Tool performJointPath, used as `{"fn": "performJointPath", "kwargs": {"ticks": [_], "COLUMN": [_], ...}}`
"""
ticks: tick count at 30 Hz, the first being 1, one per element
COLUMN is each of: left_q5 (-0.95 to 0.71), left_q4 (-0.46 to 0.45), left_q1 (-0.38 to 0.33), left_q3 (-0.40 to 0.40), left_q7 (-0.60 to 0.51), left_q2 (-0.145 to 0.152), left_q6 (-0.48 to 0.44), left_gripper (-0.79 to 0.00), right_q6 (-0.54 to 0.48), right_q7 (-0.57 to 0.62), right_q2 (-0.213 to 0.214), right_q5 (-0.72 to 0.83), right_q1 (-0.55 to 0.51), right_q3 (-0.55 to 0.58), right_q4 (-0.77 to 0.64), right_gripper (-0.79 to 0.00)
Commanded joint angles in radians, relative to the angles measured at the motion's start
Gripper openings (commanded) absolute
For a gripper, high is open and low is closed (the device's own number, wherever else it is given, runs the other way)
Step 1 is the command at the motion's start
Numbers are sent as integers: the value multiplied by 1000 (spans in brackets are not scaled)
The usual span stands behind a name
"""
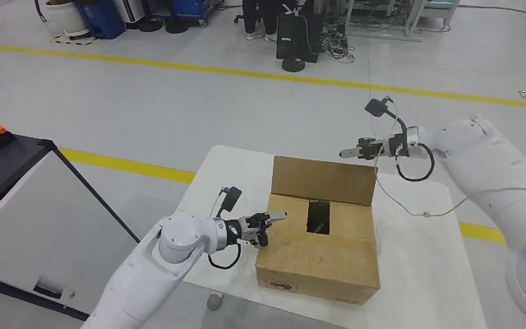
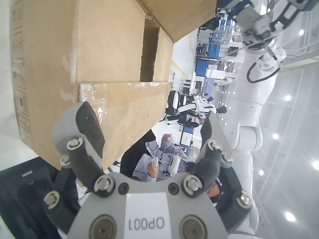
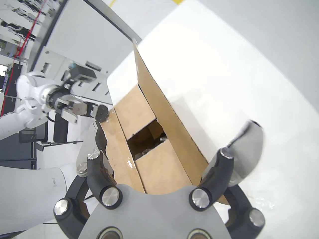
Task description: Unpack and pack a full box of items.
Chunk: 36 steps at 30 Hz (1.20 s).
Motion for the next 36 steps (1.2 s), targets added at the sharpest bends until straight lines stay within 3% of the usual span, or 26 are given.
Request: {"fn": "performJointPath", "kwargs": {"ticks": [1,7,20,36], "left_q5": [0,0,0,0], "left_q4": [0,0,0,0], "left_q1": [0,0,0,0], "left_q3": [0,0,0,0], "left_q7": [0,0,0,0], "left_q2": [0,0,0,0], "left_q6": [0,0,0,0], "left_gripper": [0,0,0,0], "right_q6": [1,4,6,54], "right_q7": [1,-5,-65,54], "right_q2": [0,2,54,-16], "right_q5": [-1,-17,-79,-46], "right_q1": [-1,-9,-43,-79], "right_q3": [-1,3,89,125], "right_q4": [0,-29,-38,57], "right_gripper": [0,0,0,0]}}
